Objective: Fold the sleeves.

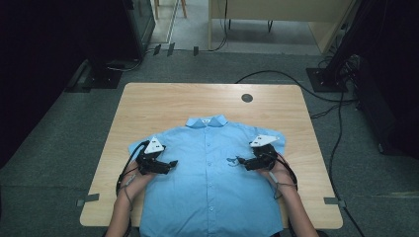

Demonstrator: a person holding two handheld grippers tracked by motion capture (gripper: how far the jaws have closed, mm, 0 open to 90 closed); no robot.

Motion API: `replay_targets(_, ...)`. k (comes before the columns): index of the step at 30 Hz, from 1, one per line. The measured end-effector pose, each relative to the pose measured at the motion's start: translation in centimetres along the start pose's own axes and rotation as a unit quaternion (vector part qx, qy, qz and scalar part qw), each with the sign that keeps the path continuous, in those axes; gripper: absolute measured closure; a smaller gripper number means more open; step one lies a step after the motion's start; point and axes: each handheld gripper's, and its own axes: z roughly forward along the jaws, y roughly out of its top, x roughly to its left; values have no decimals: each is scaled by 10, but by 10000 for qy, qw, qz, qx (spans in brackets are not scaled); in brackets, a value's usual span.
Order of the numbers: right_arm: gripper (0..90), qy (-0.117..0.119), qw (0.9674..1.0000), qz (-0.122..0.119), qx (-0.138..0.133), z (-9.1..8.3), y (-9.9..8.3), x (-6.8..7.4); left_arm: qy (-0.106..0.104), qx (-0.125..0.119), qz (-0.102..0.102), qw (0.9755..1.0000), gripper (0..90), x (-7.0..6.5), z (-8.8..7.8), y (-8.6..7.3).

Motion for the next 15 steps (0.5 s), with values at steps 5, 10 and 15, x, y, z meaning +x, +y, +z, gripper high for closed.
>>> replay_targets(5, 211, -55, 10000, 42, -50, -1, -1, 0, 94, 0, -128, 9999, 200, 2, 0, 0)
replay_targets(10, 216, -77, 9999, 75, -59, -1, -1, 0, 141, 7, -155, 9998, 199, 2, 0, 0)
replay_targets(15, 202, -59, 10000, 51, -45, -1, -1, 0, 139, 9, -156, 9998, 199, 2, 0, 0)
